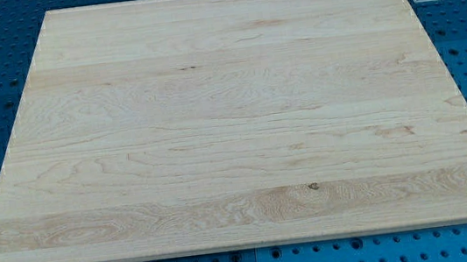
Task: Move your arm towards the down
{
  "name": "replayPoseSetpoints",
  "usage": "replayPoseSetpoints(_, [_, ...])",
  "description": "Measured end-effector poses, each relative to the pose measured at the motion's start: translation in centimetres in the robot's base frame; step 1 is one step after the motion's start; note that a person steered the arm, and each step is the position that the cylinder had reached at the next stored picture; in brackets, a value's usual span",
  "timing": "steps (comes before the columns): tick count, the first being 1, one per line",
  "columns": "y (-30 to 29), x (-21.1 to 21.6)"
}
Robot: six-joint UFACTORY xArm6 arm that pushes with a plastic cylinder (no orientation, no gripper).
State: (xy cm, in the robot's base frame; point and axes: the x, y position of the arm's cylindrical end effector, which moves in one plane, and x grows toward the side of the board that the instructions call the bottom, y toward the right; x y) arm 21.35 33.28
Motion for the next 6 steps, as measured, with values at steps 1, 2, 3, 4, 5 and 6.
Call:
replayPoseSetpoints(1, [-5.3, 1.1])
replayPoseSetpoints(2, [-16.2, 1.8])
replayPoseSetpoints(3, [-23.9, 7.5])
replayPoseSetpoints(4, [-26.0, 13.5])
replayPoseSetpoints(5, [-26.0, 13.5])
replayPoseSetpoints(6, [-27.9, 14.5])
